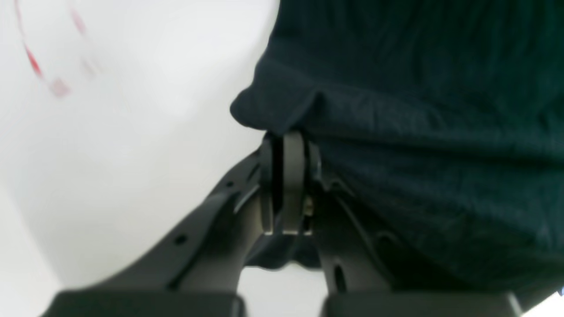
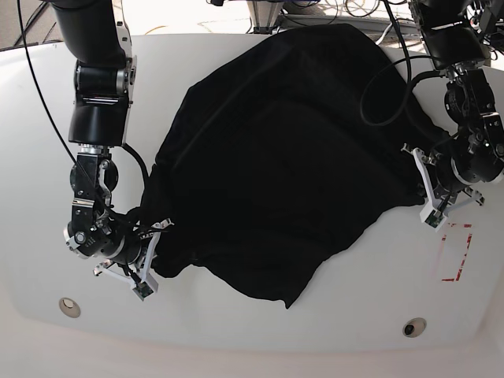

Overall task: Layout the t-shirt on the table in an organized manner, then fold the t-shirt properly
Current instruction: 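Pull the shirt corner with the left gripper away from the right gripper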

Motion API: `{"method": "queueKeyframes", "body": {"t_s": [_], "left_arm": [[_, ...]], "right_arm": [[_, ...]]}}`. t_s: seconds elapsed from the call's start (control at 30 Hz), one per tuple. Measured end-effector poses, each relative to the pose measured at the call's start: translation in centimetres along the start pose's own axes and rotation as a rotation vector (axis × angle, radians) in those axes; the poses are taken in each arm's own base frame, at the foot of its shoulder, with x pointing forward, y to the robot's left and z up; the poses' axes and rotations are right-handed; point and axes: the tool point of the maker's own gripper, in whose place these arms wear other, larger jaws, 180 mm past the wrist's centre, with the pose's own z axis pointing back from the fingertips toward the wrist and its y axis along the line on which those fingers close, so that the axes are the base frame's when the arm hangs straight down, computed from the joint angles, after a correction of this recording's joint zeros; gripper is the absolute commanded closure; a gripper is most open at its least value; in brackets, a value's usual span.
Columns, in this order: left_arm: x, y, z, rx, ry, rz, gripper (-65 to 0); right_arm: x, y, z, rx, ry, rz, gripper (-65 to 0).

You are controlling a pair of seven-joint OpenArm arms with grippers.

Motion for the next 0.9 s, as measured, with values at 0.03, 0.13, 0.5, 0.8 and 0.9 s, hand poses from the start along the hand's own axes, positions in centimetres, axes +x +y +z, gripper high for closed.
{"method": "queueKeyframes", "body": {"t_s": [0.03,0.13,0.5,0.8,0.9], "left_arm": [[0.9,0.5,0.3,0.012,-0.021,-0.002,-0.7],[3.1,2.5,1.3,0.06,-0.063,-0.024,-0.8],[10.1,8.4,6.1,0.221,-0.181,-0.049,-1.0],[15.9,11.8,10.7,0.337,-0.291,-0.105,-1.0],[18.3,12.5,11.9,0.342,-0.335,-0.116,-1.0]], "right_arm": [[0.5,-0.2,0.3,-0.006,-0.014,0.006,0.0],[1.6,-0.7,1.1,-0.027,-0.01,0.028,0.0],[7.7,-3.7,4.5,-0.123,-0.112,0.084,0.0],[12.7,-6.9,7.0,-0.182,-0.172,0.094,0.0],[14.6,-7.8,7.9,-0.193,-0.201,0.094,0.0]]}}
